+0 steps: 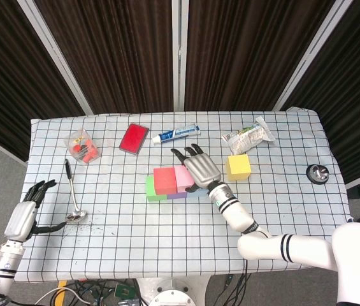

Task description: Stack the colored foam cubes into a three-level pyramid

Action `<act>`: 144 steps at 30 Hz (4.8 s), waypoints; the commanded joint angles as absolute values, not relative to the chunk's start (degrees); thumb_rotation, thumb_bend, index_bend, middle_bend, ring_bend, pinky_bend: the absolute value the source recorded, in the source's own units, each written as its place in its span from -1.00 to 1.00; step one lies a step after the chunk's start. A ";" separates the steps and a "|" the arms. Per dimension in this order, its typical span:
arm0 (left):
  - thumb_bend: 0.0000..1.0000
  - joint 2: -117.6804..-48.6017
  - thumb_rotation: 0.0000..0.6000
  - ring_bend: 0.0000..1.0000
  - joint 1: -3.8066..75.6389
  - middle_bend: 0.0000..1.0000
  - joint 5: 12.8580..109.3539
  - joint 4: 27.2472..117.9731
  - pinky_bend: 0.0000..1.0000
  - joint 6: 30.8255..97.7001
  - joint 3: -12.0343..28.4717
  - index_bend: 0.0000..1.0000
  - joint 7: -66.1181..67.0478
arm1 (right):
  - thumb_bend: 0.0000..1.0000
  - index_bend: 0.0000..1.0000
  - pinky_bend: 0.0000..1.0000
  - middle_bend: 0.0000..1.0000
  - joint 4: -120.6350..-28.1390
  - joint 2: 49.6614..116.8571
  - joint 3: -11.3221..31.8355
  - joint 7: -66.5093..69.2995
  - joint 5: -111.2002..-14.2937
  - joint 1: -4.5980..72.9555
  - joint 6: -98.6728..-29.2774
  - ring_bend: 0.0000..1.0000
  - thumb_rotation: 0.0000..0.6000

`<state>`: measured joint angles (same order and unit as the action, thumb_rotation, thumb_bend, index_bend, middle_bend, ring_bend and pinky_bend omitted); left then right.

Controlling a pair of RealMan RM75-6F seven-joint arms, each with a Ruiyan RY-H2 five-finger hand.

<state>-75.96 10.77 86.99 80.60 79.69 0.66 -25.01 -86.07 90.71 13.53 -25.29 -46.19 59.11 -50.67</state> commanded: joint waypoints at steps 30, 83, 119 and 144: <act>-1.00 -76.00 1.00 -1.00 10.97 -0.76 86.86 80.45 -0.88 78.74 0.93 -0.88 -25.31 | -0.80 -1.00 -1.00 0.03 -87.24 90.31 13.47 -25.57 -45.58 59.15 -51.07 -0.81 1.00; -1.00 -76.09 1.00 -1.00 10.80 -0.77 86.59 80.51 -0.88 78.84 1.27 -0.88 -26.05 | -1.00 -1.00 -1.00 -0.68 -93.03 85.55 17.31 -17.26 -46.21 58.68 -47.89 -1.00 1.00; -1.00 -76.03 1.00 -1.00 10.58 -0.77 86.33 79.20 -0.88 78.59 1.36 -0.88 -28.12 | -0.93 -1.00 -1.00 -0.20 -86.87 91.77 17.47 -17.25 -41.42 63.78 -47.33 -0.93 1.00; -1.00 -76.34 1.00 -1.00 10.78 -0.77 86.29 79.00 -0.88 78.13 1.39 -0.88 -28.20 | -0.87 -1.00 -1.00 -0.16 -84.94 89.35 16.51 -14.17 -47.19 64.09 -43.32 -0.92 1.00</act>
<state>-76.34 10.78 86.29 79.00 78.13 1.39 -28.19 -84.95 89.35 16.51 -14.18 -47.18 64.08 -43.33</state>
